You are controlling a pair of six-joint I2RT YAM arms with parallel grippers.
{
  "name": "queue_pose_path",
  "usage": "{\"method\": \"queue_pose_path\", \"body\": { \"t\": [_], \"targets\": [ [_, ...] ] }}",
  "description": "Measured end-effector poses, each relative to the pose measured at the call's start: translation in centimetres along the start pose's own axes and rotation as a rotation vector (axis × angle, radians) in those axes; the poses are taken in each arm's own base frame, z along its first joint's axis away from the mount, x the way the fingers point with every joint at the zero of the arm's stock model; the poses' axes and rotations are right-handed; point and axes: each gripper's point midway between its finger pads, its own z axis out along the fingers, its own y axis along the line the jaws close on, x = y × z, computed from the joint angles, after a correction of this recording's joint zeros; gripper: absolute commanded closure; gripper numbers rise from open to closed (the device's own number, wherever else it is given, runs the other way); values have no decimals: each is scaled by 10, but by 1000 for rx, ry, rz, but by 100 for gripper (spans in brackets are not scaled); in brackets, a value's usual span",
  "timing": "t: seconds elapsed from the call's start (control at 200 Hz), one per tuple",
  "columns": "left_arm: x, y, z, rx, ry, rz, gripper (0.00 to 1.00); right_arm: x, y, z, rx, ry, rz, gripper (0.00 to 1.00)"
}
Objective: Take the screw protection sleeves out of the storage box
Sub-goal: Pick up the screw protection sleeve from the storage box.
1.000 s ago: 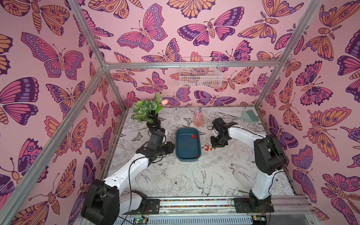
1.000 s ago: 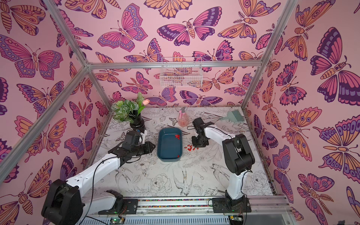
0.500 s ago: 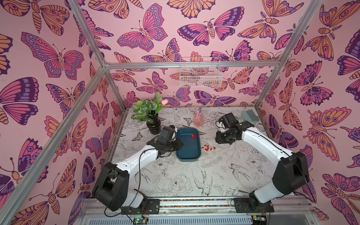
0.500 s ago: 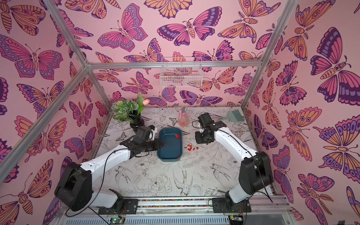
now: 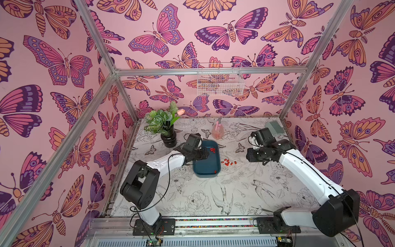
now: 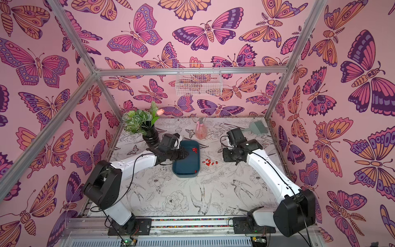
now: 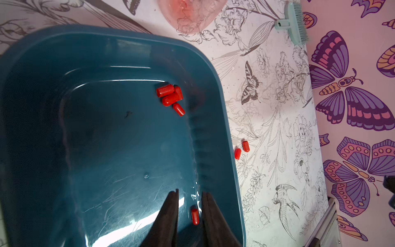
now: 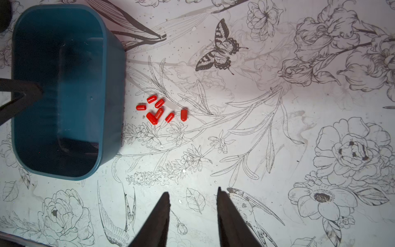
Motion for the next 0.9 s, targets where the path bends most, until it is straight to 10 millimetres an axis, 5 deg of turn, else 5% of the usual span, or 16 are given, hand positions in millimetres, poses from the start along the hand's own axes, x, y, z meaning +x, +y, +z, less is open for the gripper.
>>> {"method": "queue_pose_path", "body": {
  "t": [0.335, 0.561, 0.901],
  "targets": [
    [0, 0, 10, 1, 5, -18, 76, 20, -8, -23, -24, -111, -9, 58],
    [-4, -3, 12, 5, -1, -25, 76, 16, -5, -35, -49, -178, -10, 57],
    [-9, -6, 35, 5, 14, -44, 78, 31, -5, -33, -74, -172, -7, 57]
  ]
}}
